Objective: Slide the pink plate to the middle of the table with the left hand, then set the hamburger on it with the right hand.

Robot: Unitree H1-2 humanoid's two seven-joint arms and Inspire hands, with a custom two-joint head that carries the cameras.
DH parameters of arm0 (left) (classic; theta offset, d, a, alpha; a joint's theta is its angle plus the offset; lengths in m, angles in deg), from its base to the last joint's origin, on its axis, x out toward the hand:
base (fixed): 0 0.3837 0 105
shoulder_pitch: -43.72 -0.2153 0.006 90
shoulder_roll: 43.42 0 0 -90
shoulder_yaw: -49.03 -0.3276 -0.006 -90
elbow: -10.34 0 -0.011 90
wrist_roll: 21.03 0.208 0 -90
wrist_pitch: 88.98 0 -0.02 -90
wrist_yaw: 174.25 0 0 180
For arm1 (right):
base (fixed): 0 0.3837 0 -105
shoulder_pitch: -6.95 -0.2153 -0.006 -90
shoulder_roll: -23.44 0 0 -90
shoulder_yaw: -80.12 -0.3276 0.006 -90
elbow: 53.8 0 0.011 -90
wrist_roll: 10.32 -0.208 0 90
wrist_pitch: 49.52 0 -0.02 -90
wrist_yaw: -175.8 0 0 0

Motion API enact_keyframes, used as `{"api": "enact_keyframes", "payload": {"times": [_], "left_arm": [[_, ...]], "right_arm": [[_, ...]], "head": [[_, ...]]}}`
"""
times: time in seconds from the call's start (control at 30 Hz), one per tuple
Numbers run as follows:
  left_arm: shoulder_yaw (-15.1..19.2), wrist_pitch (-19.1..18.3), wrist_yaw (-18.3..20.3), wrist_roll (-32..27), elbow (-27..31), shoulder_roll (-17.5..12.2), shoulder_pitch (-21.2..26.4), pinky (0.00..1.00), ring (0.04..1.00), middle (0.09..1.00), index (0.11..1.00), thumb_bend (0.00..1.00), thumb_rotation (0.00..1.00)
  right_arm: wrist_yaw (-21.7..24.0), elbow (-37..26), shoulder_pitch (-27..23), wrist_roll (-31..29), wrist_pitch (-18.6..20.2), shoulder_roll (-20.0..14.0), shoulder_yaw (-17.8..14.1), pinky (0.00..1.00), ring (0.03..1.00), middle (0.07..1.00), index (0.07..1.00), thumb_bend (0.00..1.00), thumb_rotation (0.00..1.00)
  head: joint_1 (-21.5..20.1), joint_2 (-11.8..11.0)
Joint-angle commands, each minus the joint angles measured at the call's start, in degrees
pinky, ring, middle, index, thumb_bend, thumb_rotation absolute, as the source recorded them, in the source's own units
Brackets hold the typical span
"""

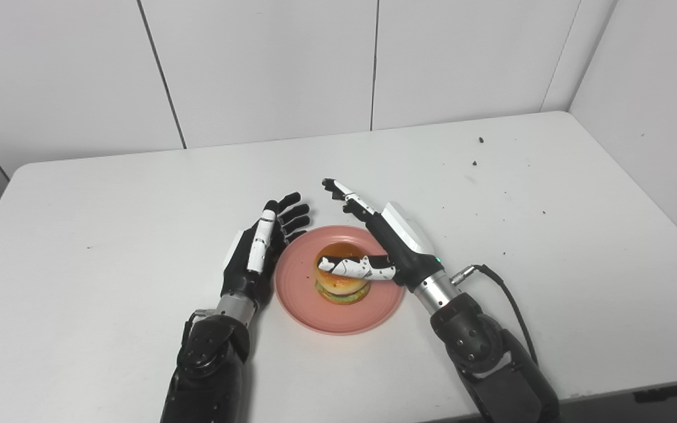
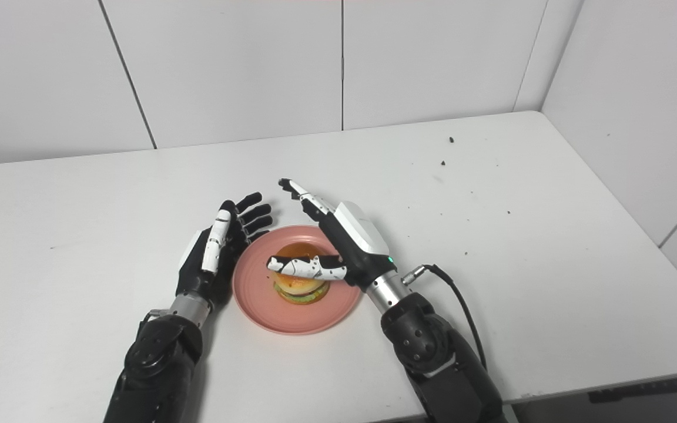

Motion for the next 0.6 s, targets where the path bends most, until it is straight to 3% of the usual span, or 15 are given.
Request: {"api": "enact_keyframes", "payload": {"times": [0.0,0.07,0.13,0.3,0.57], "left_arm": [[0.22,0.01,-0.77,0.38,0.14,0.13,0.54,0.81,0.829,0.821,0.807,0.44,1.0],[0.54,-0.13,-1.84,0.62,0.68,0.59,0.25,0.81,0.827,0.814,0.797,0.45,1.0],[0.66,0.21,-2.03,0.54,0.75,0.65,0.07,0.82,0.832,0.818,0.803,0.46,1.0],[0.63,1.19,-2.59,0.73,1.48,0.59,-0.49,0.85,0.855,0.835,0.822,0.46,1.0],[0.38,2.59,-2.9,1.18,3.71,0.23,-1.99,0.99,0.975,0.961,0.943,0.45,1.0]], "right_arm": [[0.0,-2.94,-1.04,-2.66,1.59,0.65,-1.59,0.84,0.925,0.964,0.953,0.62,0.83],[0.14,-4.15,-1.02,-4.18,3.26,1.09,-2.74,0.94,0.968,0.977,0.966,0.63,0.9],[-0.24,-4.63,-1.02,-5.31,3.98,1.65,-3.86,0.98,0.987,0.983,0.973,0.62,0.93],[-0.85,-3.79,-1.02,-10.0,4.61,3.13,-7.04,0.9,0.947,0.981,0.973,0.61,0.94],[-0.56,-4.13,0.68,-14.63,8.34,4.45,-9.36,0.94,0.96,0.982,0.978,0.64,0.91]], "head": [[0.07,0.0],[0.03,0.03],[0.11,0.12],[0.35,0.22],[0.83,0.35]]}}
